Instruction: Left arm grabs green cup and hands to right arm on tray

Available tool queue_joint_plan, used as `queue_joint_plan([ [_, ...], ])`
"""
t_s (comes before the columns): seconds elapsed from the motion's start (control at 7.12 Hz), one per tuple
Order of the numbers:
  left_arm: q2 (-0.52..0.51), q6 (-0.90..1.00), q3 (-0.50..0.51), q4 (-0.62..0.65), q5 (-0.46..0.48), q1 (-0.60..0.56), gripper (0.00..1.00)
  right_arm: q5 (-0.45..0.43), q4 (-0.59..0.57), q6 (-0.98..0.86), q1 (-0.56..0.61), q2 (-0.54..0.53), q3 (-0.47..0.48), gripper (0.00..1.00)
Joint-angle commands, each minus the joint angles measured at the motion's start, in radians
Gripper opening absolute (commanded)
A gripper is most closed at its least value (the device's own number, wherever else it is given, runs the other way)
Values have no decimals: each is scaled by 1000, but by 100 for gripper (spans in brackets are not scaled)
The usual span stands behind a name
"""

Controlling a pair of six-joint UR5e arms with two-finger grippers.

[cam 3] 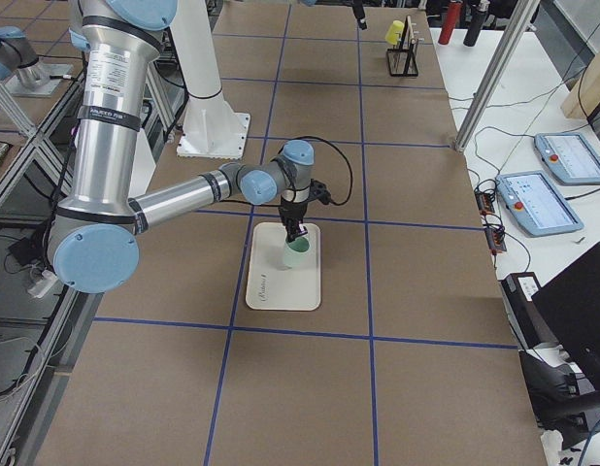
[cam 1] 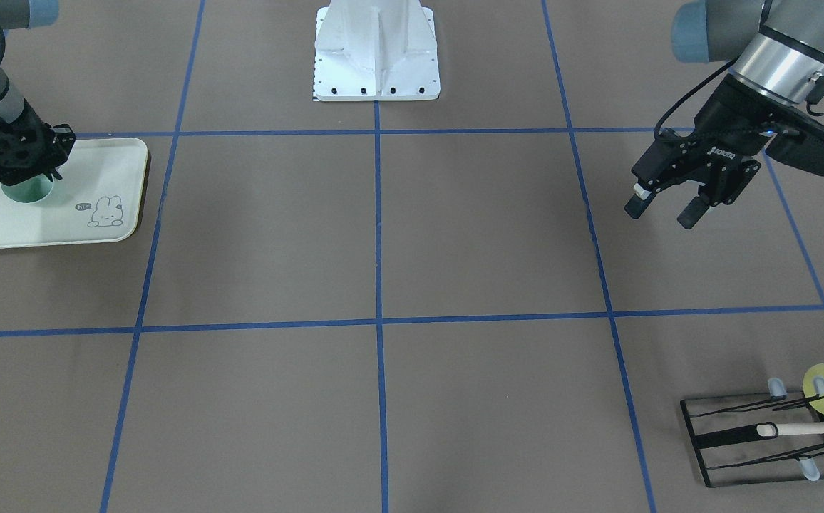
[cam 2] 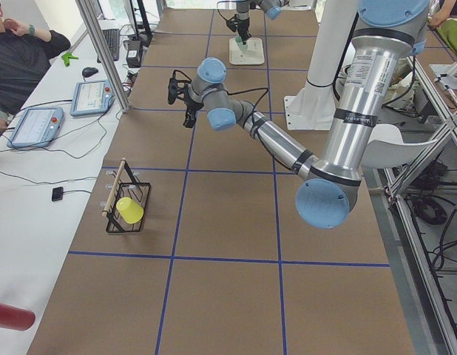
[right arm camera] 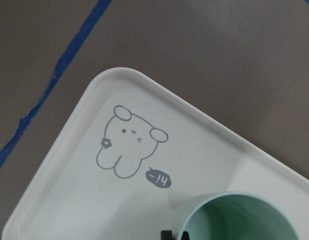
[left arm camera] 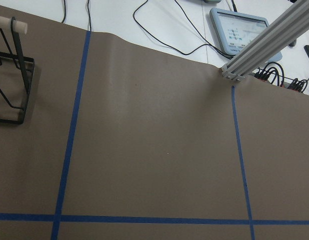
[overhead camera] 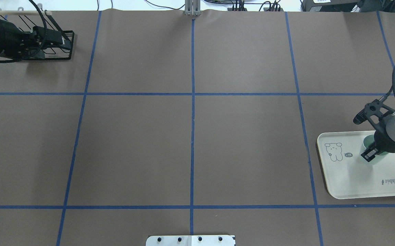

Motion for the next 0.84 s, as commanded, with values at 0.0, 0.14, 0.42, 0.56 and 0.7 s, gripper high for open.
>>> queue_joint_plan([
  [0.0,0,0,1,0,0,2,100,0,-2,0,-6,1,-13,18],
  [0.14,0,0,4,0,0,2,100,0,-2,0,-6,1,-12,67],
  [0.42,-3,0,4,0,0,3,100,11,-2,-2,0,0,8,99],
  [0.56,-3,0,7,0,0,5,100,32,-6,-2,21,-5,30,99],
  [0.7,-1,0,7,0,0,5,100,63,-23,-2,53,-5,47,99],
])
